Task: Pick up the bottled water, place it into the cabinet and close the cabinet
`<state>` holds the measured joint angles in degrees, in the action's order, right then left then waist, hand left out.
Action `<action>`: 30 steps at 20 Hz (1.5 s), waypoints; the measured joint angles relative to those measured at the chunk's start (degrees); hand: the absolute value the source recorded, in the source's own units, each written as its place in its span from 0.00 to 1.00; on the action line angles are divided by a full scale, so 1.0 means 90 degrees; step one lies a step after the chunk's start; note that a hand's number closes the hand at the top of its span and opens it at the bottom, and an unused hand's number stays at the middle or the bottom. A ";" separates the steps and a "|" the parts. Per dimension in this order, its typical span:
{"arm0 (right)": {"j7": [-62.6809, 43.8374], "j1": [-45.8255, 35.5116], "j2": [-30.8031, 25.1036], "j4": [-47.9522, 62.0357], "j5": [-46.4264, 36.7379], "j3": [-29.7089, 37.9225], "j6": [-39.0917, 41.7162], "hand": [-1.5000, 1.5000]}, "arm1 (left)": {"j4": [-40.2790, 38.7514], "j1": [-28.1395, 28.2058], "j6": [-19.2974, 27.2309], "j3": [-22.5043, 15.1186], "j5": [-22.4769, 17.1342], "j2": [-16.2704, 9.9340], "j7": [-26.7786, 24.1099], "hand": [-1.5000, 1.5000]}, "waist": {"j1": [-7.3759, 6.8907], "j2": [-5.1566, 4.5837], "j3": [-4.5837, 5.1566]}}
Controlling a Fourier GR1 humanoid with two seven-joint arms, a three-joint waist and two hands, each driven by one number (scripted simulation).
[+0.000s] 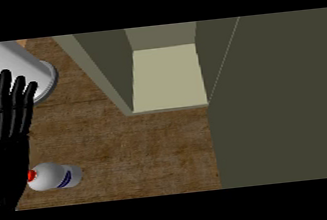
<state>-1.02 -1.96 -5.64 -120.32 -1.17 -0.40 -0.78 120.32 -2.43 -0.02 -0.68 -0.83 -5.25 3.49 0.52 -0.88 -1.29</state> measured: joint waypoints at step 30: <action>-0.0826 0.3086 0.0437 -0.1397 0.2252 -0.0648 0.1224 0.00 | 0.1642 0.4737 -0.0878 0.0202 -0.2044 0.0554 0.0291 0.00 | -0.0092 0.0121 0.0145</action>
<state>-8.46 25.82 -1.70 -132.89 19.09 -6.23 10.23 135.10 40.20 -7.92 1.14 -19.23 -0.26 6.11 -0.31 0.21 0.01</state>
